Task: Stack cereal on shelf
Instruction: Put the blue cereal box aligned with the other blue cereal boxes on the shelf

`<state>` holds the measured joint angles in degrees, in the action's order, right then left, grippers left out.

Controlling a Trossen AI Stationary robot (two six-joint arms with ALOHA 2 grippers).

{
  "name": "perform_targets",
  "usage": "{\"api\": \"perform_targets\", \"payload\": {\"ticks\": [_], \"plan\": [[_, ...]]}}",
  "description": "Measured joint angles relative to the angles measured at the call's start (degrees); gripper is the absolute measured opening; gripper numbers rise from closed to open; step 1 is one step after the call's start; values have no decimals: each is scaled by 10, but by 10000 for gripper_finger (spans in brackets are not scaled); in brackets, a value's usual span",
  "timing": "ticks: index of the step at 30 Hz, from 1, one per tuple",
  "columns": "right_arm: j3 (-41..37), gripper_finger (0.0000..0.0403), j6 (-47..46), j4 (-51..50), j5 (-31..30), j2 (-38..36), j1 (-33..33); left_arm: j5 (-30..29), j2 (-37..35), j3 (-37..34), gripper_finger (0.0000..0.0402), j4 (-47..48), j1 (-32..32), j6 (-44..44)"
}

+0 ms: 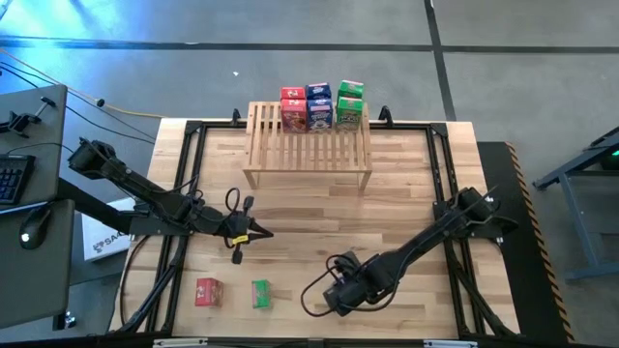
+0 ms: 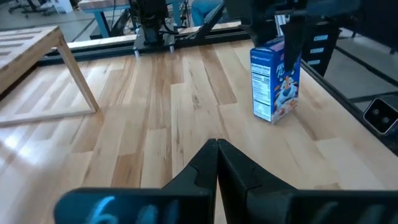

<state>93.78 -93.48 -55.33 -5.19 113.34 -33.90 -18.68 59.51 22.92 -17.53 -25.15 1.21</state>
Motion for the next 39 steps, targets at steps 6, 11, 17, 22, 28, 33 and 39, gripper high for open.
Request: {"api": "perform_targets", "payload": {"ticks": [6, 11, 17, 22, 28, 33, 39], "plan": [[60, 155, 110, -27, -7, 0, 27, 0, -4, 0, 0, -2, 0, 7], [153, 154, 271, -109, -9, -1, 73, 1, -21, -4, 0, -4, 0, 6], [280, 154, 542, -207, -12, -2, 175, 8, -53, -7, 0, 4, 18, -25], [370, 154, 766, -257, -8, -2, 280, 81, -67, -7, 0, 4, 65, -42], [412, 154, 1010, -274, -25, -3, 407, 151, -60, -7, 0, 0, 122, -39], [410, 154, 1109, -267, -17, 4, 489, 166, -44, -7, 0, -2, 139, -18], [410, 154, 1153, -267, 1, 10, 517, 166, -29, -7, 0, -22, 139, -3]]}}
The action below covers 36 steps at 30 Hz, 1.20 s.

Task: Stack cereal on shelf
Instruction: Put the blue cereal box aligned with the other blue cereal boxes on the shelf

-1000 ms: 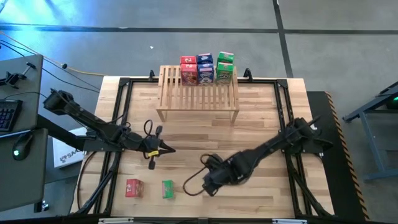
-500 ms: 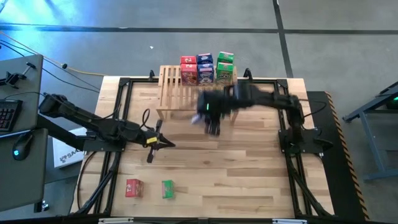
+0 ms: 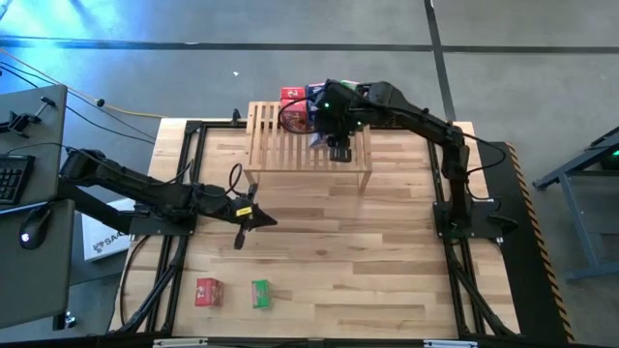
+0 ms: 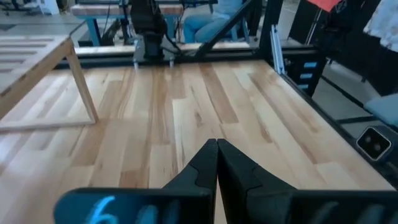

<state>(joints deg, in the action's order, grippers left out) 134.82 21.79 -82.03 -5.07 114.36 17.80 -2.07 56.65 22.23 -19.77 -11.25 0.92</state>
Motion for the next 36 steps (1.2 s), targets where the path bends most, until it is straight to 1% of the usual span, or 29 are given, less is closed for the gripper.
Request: {"api": "perform_targets", "payload": {"ticks": [7, 10, 16, 20, 23, 28, 31, 34, 36], "plan": [[-1, 154, 22, 14, -44, 9, -11, 0, 3, 0, 0, 2, 0, 10], [-1, 161, 27, 17, -59, 15, -14, 0, 3, 0, 0, 2, -4, 10], [0, 201, 25, 18, -71, 21, -14, 0, 3, 0, 0, 1, -16, 9], [0, 234, 23, 28, -90, 24, -15, 0, 3, 0, 0, 1, -16, 9], [0, 249, 28, 42, -106, 24, -15, 0, 3, 0, 0, 2, -16, 8], [1, 252, 52, 69, -137, 17, -28, 0, 3, 0, 0, 1, -16, 5], [0, 252, 57, 68, -158, 3, -45, 0, 3, 0, 0, 1, -16, 4], [-1, 249, 47, 35, -202, -6, -67, 0, 3, 0, 0, 1, -16, 4], [-1, 240, 22, 7, -212, -12, -84, 0, 2, 0, 0, 0, -16, 4]]}}
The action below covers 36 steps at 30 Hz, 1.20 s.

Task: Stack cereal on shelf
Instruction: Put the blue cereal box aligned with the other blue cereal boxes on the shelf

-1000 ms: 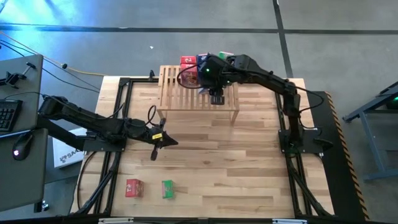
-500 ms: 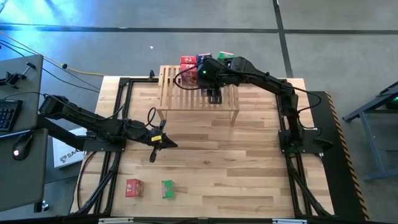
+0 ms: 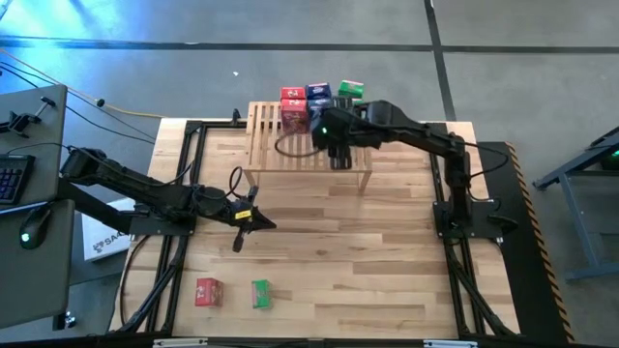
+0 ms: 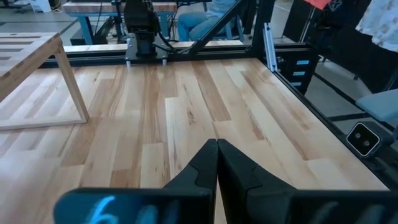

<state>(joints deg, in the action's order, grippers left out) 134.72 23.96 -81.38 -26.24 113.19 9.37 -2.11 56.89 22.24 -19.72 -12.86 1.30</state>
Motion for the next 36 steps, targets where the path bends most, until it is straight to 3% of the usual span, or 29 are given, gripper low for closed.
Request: {"api": "perform_targets", "payload": {"ticks": [6, 13, 19, 25, 30, 36], "plan": [[-15, 155, -106, -86, 29, -7, -22, 0, 0, 0, 0, -4, -1, 0], [-131, 14, -126, -17, 59, -49, 12, -1, 0, 0, 0, -2, -2, 0], [-337, 21, -136, 166, 72, -165, 33, -3, 0, 0, 0, -1, -2, 0], [-541, 2, -136, 393, 75, -258, 47, -16, 0, 0, 0, -13, -2, 2], [-610, 3, -136, 496, 87, -269, 56, -33, 0, 0, 0, -12, -2, 2], [-633, 1, -136, 557, 102, -269, 64, -33, 0, 0, 0, -13, -2, 2]]}}
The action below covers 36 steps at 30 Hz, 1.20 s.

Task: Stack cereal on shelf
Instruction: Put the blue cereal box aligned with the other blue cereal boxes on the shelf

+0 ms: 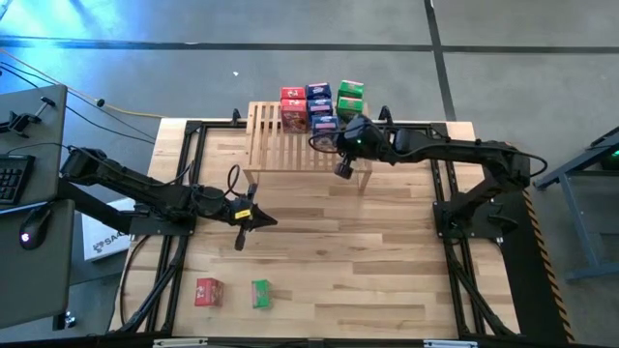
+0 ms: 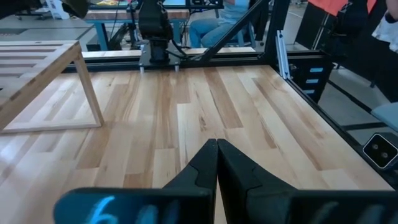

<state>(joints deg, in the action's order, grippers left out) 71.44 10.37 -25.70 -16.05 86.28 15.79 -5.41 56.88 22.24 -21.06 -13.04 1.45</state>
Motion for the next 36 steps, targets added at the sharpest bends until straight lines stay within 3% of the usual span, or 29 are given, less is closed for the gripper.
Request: {"api": "perform_targets", "payload": {"ticks": [24, 36], "plan": [[0, 0, 39, 103, 37, 15, 19, -3, 0, 0, 0, -16, 0, 5], [0, 0, 31, -19, 33, -8, 7, -3, 0, 0, 0, -13, 0, 2]]}}
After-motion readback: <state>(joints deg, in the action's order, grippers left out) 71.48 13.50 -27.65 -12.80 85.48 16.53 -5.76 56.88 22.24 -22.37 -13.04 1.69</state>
